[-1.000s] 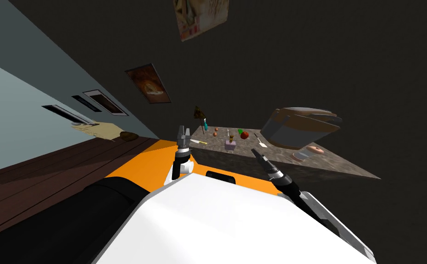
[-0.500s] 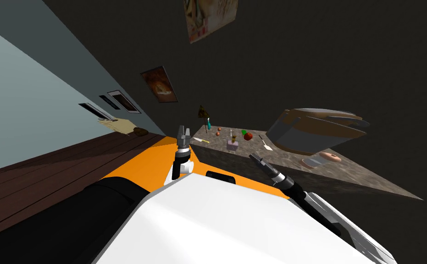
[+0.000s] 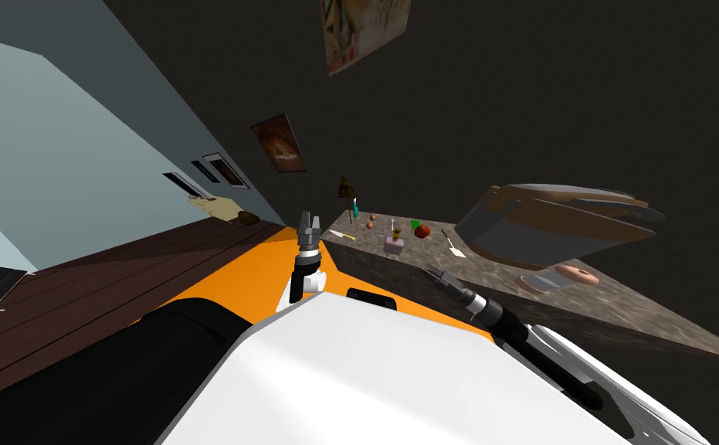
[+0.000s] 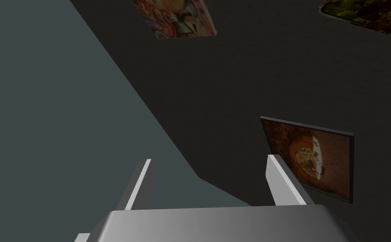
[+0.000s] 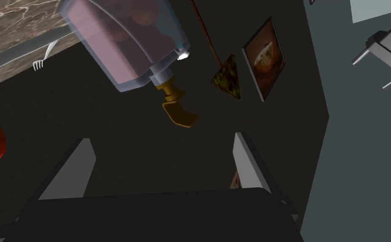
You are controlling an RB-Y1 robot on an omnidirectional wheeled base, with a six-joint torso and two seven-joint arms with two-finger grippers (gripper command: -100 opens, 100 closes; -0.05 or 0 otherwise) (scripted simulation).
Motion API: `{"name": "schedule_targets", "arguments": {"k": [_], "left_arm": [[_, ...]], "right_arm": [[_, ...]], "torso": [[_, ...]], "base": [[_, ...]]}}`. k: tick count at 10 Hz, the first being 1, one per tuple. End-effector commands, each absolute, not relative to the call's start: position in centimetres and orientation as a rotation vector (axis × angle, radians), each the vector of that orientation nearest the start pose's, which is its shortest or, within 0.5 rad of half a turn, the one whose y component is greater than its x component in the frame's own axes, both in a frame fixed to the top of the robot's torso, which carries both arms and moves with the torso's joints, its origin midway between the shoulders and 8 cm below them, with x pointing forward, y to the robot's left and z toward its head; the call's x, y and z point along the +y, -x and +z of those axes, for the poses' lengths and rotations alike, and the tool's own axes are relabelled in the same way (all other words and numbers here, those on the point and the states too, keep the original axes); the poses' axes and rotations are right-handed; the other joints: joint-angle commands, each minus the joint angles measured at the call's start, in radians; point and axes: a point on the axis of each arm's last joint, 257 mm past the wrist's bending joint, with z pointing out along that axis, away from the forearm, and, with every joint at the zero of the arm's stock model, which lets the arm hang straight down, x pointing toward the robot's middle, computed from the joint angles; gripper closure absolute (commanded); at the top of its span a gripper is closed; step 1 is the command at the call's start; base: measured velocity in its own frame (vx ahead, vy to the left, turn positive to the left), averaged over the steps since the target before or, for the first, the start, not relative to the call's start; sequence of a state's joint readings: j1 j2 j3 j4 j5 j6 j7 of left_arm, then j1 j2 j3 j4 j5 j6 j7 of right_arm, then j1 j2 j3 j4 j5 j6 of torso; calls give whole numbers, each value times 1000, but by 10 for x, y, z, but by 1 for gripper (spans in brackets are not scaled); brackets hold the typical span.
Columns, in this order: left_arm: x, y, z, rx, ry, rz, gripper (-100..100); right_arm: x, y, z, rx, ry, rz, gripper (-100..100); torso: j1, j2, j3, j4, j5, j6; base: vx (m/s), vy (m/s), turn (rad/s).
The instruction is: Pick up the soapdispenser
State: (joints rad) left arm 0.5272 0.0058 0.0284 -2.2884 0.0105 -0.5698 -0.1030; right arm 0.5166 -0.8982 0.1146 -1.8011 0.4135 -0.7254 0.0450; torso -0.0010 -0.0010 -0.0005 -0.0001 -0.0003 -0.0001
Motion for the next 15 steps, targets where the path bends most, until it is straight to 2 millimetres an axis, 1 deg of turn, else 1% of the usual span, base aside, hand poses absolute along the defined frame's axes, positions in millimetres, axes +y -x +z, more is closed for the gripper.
{"name": "schedule_targets", "arguments": {"k": [1, 2, 3, 4, 5, 6, 7, 8, 9, 10, 11, 12, 13, 14, 15], "left_arm": [[289, -326, 33, 596, 574, -1187, 0], [289, -326, 33, 596, 574, -1186, 0], [289, -326, 33, 596, 574, -1186, 0], [289, -326, 33, 596, 574, -1186, 0], [289, -326, 33, 596, 574, -1186, 0], [289, -326, 33, 596, 574, -1186, 0], [289, -326, 33, 596, 574, -1186, 0], [289, -326, 33, 596, 574, -1186, 0], [289, -326, 33, 596, 574, -1186, 0], [289, -326, 33, 596, 574, -1186, 0], [289, -326, 33, 596, 574, -1186, 0], [289, -326, 33, 596, 574, -1186, 0], [289, -326, 33, 596, 574, -1186, 0], [289, -326, 33, 596, 574, -1186, 0], [289, -326, 33, 596, 574, -1186, 0]], "right_arm": [[-261, -316, -239, 1785, 297, 908, -100], [-269, -309, -254, 1835, 354, 880, -100], [-273, -308, -254, 1850, 378, 869, -100], [-281, -301, -268, 1896, 430, 842, -100], [-287, -300, -268, 1914, 461, 828, -100], [-297, -293, -280, 1960, 513, 800, -100], [-303, -292, -280, 1975, 540, 786, -100], [-314, -286, -291, 2017, 587, 759, -100], [-319, -285, -290, 2031, 612, 745, -100], [-333, -278, -300, 2076, 663, 715, -100], [-338, -278, -298, 2089, 688, 700, -100], [-352, -271, -306, 2130, 732, 672, -100], [-358, -271, -304, 2143, 758, 655, -100], [-373, -265, -310, 2185, 804, 625, -100], [-378, -265, -308, 2194, 823, 612, -100]], "torso": [[0, 0, 0, 0, 0, 0], [0, 0, 0, 0, 0, 1], [-1, 0, 0, 0, 0, 0], [-1, 0, 0, 0, 0, 1], [-1, 0, 0, 0, 0, 0], [0, 0, 0, 0, 0, 1], [0, 0, 0, 0, 0, 1], [0, 0, 0, 0, 0, 1], [0, 0, 0, 0, 0, 0], [0, 0, 0, 0, 0, 1], [0, 0, 0, 0, 0, 1], [0, 0, 0, 0, 0, 1], [0, 0, 0, 0, 0, 1], [0, -1, 0, 0, 0, 1], [0, -1, 0, 0, 0, 1]], "base": [[-10, -18, 107], [-15, -21, 144], [-12, -22, 86], [-11, -19, 190], [-8, -18, 75], [-9, -15, 100], [-8, -15, 92], [-7, -16, 162], [-6, -16, 69], [-7, -16, 125], [-5, -16, 72], [-4, -13, 119], [-3, -13, 57], [0, -8, 113], [2, -9, 56]]}}
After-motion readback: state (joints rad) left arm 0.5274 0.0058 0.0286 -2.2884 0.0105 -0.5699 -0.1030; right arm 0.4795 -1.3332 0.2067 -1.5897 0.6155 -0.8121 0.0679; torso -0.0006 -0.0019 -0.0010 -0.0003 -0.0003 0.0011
